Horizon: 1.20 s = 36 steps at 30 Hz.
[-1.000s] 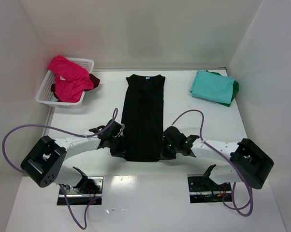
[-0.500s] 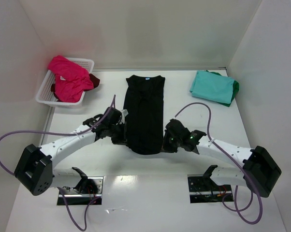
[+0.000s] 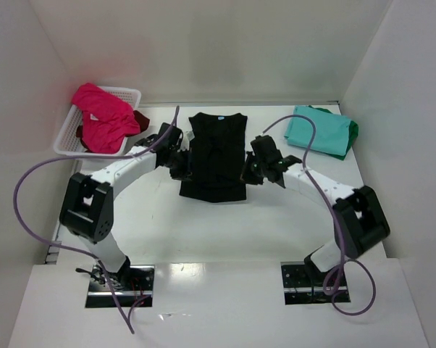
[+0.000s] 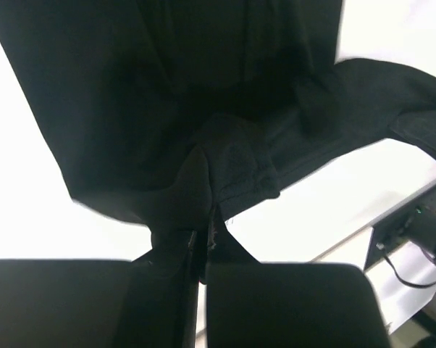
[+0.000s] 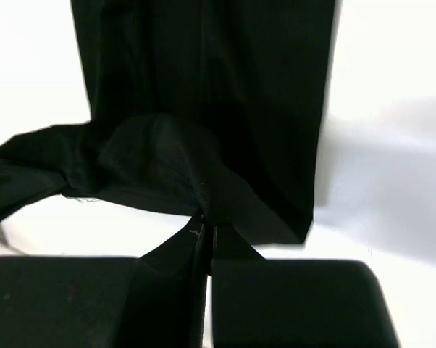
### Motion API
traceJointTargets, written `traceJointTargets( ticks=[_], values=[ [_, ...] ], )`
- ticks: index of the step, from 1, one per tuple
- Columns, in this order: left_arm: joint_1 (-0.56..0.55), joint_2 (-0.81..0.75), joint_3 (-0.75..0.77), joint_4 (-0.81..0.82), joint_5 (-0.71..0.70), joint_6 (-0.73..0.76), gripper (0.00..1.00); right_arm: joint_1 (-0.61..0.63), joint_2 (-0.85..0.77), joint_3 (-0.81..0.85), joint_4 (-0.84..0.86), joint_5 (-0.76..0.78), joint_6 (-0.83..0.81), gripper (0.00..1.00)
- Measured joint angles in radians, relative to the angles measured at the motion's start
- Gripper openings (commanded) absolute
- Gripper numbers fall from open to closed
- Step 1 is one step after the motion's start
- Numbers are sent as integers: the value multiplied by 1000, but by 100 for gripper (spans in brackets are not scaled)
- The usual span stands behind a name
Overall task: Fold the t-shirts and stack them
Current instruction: Fold the folded rectangular tshirt in 1/3 of the way
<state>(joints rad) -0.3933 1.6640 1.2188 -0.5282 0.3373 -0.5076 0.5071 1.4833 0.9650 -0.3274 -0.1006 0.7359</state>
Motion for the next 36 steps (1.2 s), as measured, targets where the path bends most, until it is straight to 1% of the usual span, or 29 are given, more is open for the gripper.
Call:
traceJointTargets(
  ticks=[6,12,14,16,18,20,21,22,23,25,26,27,28,29,34,36],
  values=[
    [60,175,149,-19,43,65,0,-21,214,156,22,-15,-51,0],
    [116,319,334,-29,91,91,0,-74,339,308,21,-21,-91,0],
    [129,364,391,-23,102,92,4,-95,366,355,23,-22,-100,0],
    [138,402,435,-25,114,94,6,-119,390,391,28,-27,-107,0],
    [145,438,470,-20,129,94,13,-135,415,417,30,-34,-114,5],
    [153,470,493,-22,144,96,28,-148,445,436,34,-39,-120,14],
    [154,485,502,-21,150,98,36,-151,459,442,39,-42,-124,20],
    [156,500,513,-20,157,98,42,-153,472,446,43,-45,-128,35],
    [157,513,517,-18,160,106,52,-154,485,447,43,-47,-129,39],
    [162,529,519,-18,165,112,53,-154,507,449,47,-52,-138,51],
    [165,530,519,-18,163,111,55,-154,515,449,49,-54,-142,55],
    [170,530,519,-16,161,111,58,-154,521,449,51,-54,-149,56],
    [176,530,519,-10,160,111,61,-154,523,449,53,-54,-155,59],
    [183,528,523,-5,159,113,61,-154,523,450,55,-54,-160,60],
    [228,528,564,25,154,112,69,-154,523,508,77,-41,-193,60],
    [245,520,574,41,152,112,71,-159,520,537,98,-36,-204,60]
  ],
)
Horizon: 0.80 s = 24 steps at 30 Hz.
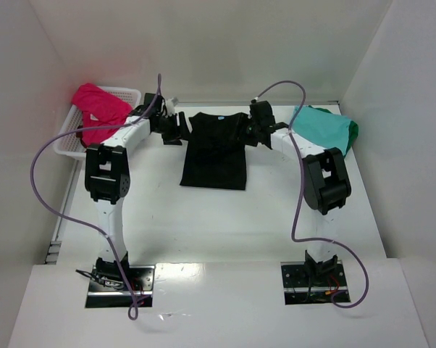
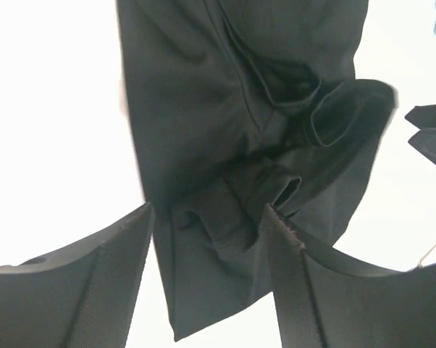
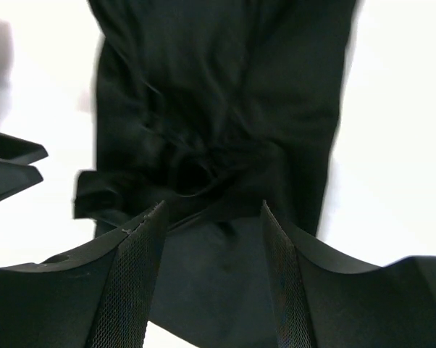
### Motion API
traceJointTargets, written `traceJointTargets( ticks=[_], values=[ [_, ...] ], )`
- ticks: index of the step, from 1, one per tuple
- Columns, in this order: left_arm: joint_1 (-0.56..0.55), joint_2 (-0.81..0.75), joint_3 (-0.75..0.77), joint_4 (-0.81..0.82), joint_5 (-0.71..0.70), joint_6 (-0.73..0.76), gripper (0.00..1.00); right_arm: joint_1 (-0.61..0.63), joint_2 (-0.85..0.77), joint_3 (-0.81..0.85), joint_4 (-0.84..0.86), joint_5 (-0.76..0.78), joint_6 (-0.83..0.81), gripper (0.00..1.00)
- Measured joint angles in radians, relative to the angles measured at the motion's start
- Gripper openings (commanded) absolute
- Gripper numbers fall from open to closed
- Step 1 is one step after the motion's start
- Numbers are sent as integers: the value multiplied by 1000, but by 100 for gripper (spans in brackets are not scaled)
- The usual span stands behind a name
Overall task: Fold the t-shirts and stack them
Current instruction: Fold the folded rectangular tshirt in 1/3 of the way, then grab one side of the 2/3 rectangular tshirt with both arms
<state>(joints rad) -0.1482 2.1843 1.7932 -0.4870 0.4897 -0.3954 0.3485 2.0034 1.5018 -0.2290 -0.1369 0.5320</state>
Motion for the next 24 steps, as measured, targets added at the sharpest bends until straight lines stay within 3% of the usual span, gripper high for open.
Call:
traceJointTargets(
  ticks=[4,7,10,12,14,17,20,24],
  values=[
    [12,-27,0,17,-3,2,74,0,-42,-11,31,0,-5,53],
    [5,-85,-49,48,3,4,73,0,-118,-100,71,-17,-1,39],
    [-18,-199,-168,68,23,8,63,0,-201,-212,98,-42,9,27],
    [-45,-269,-247,86,41,10,54,3,-227,-268,114,-57,17,26],
    [-76,-319,-318,109,57,16,38,12,-232,-312,125,-63,22,26],
    [-115,-337,-399,136,80,21,28,44,-231,-362,125,-63,30,26],
    [-126,-307,-443,146,89,22,33,73,-227,-384,127,-67,40,26],
    [-122,-253,-444,154,77,22,51,85,-216,-390,137,-68,49,30]
  ],
)
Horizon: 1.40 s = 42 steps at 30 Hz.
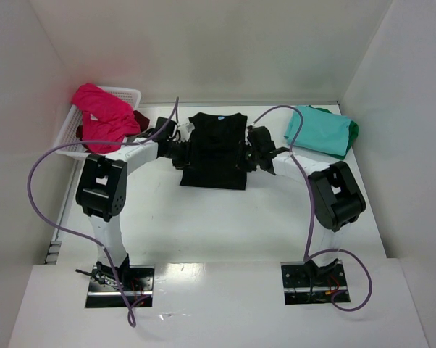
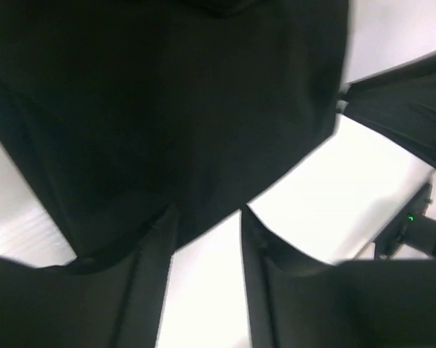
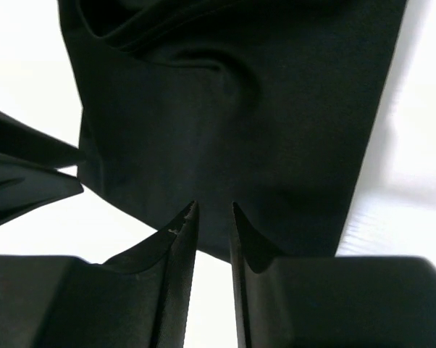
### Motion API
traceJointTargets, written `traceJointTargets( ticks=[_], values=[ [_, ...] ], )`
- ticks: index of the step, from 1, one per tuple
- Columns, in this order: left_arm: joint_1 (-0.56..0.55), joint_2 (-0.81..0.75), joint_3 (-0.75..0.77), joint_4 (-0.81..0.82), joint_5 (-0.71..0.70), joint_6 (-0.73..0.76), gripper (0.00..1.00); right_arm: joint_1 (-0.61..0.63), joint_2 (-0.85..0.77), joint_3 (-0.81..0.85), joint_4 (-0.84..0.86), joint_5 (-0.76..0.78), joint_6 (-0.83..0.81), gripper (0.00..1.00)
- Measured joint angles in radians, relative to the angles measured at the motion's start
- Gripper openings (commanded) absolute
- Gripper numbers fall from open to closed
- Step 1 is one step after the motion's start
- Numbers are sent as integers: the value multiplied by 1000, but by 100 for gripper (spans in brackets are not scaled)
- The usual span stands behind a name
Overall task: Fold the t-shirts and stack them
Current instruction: Grab one side of the 2/3 rectangular tshirt with both arms
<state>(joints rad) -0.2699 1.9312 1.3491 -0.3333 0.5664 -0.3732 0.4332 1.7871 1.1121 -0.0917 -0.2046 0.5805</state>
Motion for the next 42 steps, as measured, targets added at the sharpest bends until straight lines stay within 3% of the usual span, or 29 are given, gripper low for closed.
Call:
traceJointTargets(
  ticks=[1,4,12,13,18,20,30,34,37,39,42],
  values=[
    [0,11,1,-3,-10,1,56,0,2,-2,0,2,1,31],
    [1,28,1,-17,-44,1,60,0,3,-14,0,5,1,34],
    [2,11,-54,-36,-126,2,59,0,6,-78,-2,6,1,35],
    [2,11,-62,-42,-133,2,57,0,9,-84,0,6,1,35],
    [2,10,-91,-56,-151,-12,23,0,20,-107,0,5,1,39],
    [2,9,-112,-53,-150,-24,17,0,20,-117,3,2,2,42],
    [-10,-50,-224,-43,-135,-54,10,-1,-79,-203,-7,43,2,49],
    [-35,-77,-264,-39,-131,-76,10,-1,-105,-211,-17,62,2,58],
    [-49,-115,-295,-45,-135,-84,28,-1,-140,-224,-30,79,3,59],
    [-57,-160,-307,-57,-152,-95,50,-5,-174,-242,-40,87,3,61],
    [-58,-252,-305,-67,-208,-108,60,-6,-223,-266,-55,92,3,61]
  ],
)
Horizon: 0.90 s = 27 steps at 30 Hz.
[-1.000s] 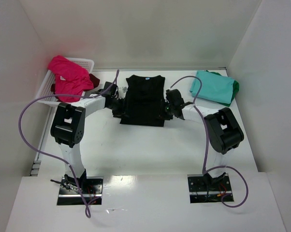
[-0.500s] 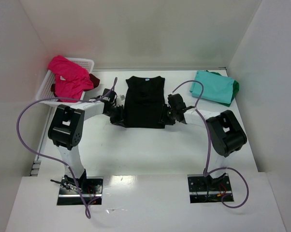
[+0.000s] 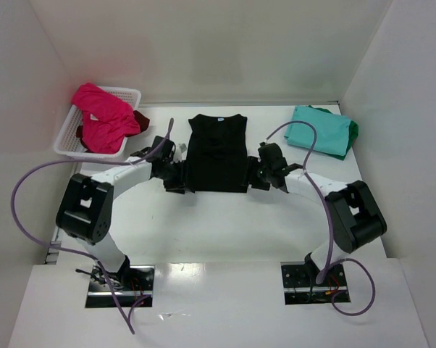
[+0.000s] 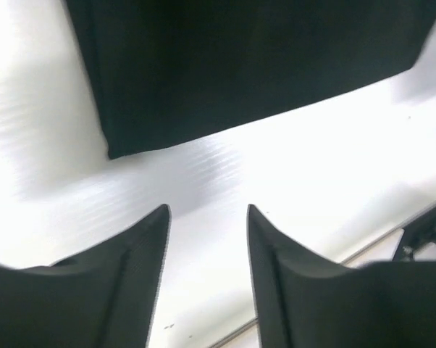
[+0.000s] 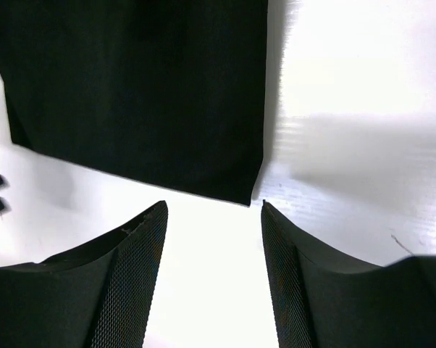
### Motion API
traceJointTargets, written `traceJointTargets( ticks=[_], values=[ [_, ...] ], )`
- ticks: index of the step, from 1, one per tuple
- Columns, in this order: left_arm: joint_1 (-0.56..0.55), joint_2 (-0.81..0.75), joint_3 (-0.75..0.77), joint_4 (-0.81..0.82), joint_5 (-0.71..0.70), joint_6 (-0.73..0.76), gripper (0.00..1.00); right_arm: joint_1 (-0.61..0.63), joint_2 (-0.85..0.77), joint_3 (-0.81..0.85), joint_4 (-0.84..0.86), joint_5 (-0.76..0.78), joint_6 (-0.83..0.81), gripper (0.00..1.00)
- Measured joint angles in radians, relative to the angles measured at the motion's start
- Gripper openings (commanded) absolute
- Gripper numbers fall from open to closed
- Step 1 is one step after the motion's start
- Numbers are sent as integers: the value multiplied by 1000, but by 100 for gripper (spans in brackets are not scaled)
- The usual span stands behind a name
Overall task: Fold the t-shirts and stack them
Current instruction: Grab one side of the 2/3 rectangular tshirt with both arms
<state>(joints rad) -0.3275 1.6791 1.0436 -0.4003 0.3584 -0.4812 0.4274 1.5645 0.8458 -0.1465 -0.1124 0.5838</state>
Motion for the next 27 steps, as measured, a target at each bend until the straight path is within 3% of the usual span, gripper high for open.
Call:
traceJointTargets(
  ticks=[5,13,22,25,27],
  values=[
    [25,-60,19,24,-54,-10,60,0,-33,-50,4,-8,9,61],
    [43,31,13,45,-73,-20,52,0,-1,-68,13,-28,25,59],
    [43,93,11,80,-74,-20,51,0,72,-38,52,-60,28,53],
    [43,105,11,80,-74,-20,51,0,84,-31,61,-64,28,44],
    [43,107,11,81,-73,-19,40,0,93,-28,64,-67,28,35]
  ],
)
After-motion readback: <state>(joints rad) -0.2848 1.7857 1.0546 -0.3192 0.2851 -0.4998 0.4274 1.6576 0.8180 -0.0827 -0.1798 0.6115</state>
